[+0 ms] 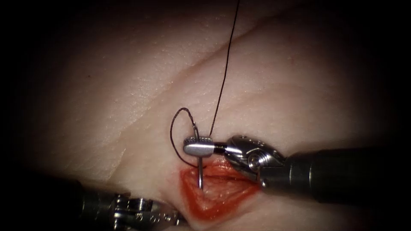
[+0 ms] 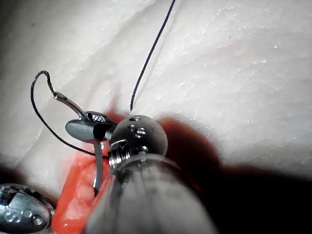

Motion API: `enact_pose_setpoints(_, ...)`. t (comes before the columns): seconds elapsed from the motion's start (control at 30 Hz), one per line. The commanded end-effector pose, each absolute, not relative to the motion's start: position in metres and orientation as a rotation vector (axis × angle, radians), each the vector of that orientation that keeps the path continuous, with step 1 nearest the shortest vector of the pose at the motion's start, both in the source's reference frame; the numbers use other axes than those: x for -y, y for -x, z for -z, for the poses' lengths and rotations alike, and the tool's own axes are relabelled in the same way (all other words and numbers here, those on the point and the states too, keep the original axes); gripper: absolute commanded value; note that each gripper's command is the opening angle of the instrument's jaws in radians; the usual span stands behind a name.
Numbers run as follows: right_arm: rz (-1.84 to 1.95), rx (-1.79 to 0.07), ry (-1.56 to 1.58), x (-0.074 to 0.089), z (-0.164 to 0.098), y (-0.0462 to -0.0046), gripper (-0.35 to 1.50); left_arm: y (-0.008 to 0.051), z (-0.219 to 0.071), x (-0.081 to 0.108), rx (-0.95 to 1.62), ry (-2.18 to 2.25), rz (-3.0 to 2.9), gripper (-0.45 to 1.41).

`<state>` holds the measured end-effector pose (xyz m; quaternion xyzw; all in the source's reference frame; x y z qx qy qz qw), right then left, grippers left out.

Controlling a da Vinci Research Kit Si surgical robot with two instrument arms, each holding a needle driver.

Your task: Wound Closure

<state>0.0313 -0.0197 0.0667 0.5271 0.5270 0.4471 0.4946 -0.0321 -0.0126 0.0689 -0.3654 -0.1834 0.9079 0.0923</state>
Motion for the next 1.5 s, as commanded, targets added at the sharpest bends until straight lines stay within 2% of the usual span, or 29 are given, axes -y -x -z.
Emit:
enact_pose_setpoints(0.03,-1.075,-1.272,-1.281,0.0208,-0.0671,-0.0316,-0.35,0.0325,-0.0694,0.0131,0.548,1.085,-2.696,-0.45)
enact_pose_setpoints(0.37,-1.035,-1.318,-1.282,0.0222,-0.0656,-0.0322,-0.35,0.0325,-0.0694,0.0131,0.548,1.085,-2.696,-0.45)
enact_pose_setpoints(0.8,-0.836,-1.480,-1.031,0.0230,-0.0624,-0.0324,-0.35,0.0324,-0.0694,0.0132,0.547,1.085,-2.697,-0.45)
enact_pose_setpoints(1.5,-0.904,-1.279,-1.307,0.0277,-0.0634,-0.0331,-0.35,0.0325,-0.0693,0.0131,0.548,1.085,-2.696,-0.45)
